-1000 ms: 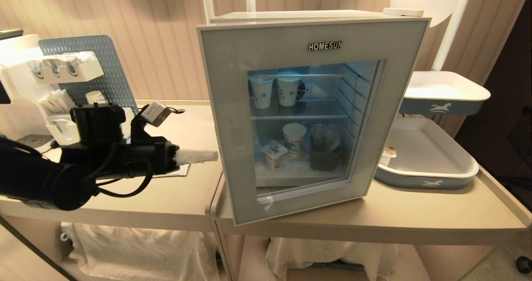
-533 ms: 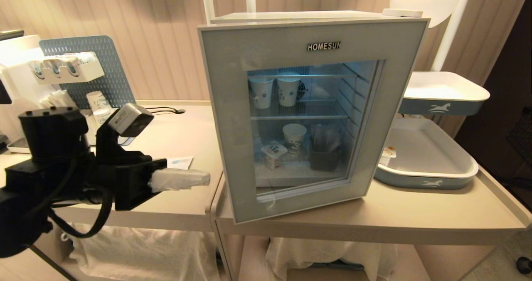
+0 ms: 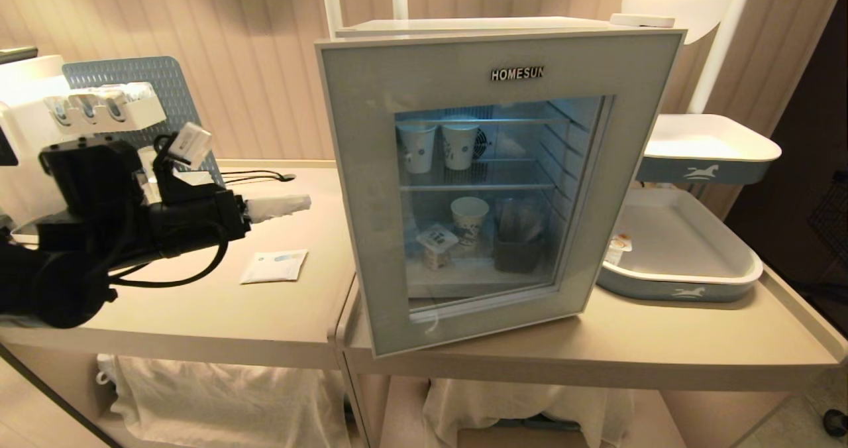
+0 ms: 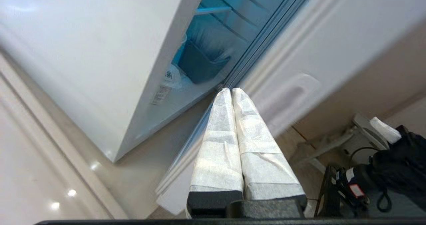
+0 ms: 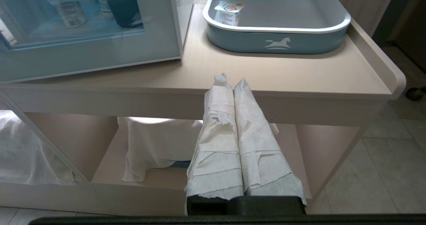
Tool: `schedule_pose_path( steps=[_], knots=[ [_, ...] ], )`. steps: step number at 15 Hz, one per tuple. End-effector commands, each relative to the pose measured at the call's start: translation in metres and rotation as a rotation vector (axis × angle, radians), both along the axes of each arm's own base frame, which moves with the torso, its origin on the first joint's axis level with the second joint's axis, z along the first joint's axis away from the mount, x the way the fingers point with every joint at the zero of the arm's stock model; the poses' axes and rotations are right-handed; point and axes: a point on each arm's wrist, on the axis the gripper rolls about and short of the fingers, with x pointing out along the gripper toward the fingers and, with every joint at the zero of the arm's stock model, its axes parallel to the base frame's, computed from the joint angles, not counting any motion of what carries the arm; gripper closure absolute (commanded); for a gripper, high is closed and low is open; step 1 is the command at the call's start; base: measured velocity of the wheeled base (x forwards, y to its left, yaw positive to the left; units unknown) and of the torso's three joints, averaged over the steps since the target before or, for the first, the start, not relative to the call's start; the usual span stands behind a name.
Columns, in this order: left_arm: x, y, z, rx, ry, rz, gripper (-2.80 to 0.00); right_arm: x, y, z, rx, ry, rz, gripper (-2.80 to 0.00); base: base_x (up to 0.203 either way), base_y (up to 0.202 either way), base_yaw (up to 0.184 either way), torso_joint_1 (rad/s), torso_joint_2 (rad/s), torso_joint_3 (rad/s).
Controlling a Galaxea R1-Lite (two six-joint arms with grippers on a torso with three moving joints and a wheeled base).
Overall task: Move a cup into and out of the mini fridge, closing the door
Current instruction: Open the freezer door
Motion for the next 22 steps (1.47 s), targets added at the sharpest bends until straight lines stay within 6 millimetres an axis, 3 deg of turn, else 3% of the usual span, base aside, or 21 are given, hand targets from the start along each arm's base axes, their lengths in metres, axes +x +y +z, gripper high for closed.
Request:
schedule_pose_path(
  steps=[1,5,8,11,12,14,19,20,22],
  knots=[
    [0.017,-0.015,-0.015,0.0,0.039,-0.034,0.0,0.0,0.0,0.0,-0.001,0.001,0.001,0.0,0.0,0.0,0.0,0.0,0.0,0.0],
    [0.031,-0.052,-0.033,0.009,0.08,-0.104,0.0,0.0,0.0,0.0,-0.001,0.001,0.0,0.0,0.0,0.0,0.0,0.0,0.0,0.0],
    [0.022,-0.057,-0.032,0.007,0.09,-0.136,0.0,0.0,0.0,0.0,-0.001,0.001,0.0,0.0,0.0,0.0,0.0,0.0,0.0,0.0],
    [-0.007,-0.06,-0.014,-0.018,0.086,-0.251,0.0,0.0,0.0,0.0,-0.001,0.001,-0.001,0.0,0.0,0.0,0.0,0.0,0.0,0.0],
    [-0.019,-0.069,-0.009,-0.022,0.083,-0.32,0.0,0.0,0.0,0.0,-0.001,0.001,0.001,0.0,0.0,0.0,0.0,0.0,0.0,0.0],
    [-0.041,-0.099,-0.007,-0.019,0.089,-0.449,0.0,0.0,0.0,0.0,0.001,0.001,0.001,0.0,0.0,0.0,0.0,0.0,0.0,0.0],
    [-0.113,-0.198,-0.012,0.013,0.126,-0.823,0.0,0.0,0.0,0.0,0.001,0.001,0.0,0.0,0.0,0.0,0.0,0.0,0.0,0.0],
    [-0.128,-0.212,-0.012,0.024,0.135,-0.864,0.0,0.0,0.0,0.0,0.001,0.001,0.0,0.0,0.0,0.0,0.0,0.0,0.0,0.0],
    [-0.132,-0.214,-0.011,0.034,0.14,-0.825,0.0,0.0,0.0,0.0,0.001,0.002,0.0,0.0,0.0,0.0,0.0,0.0,0.0,0.0]
  ],
)
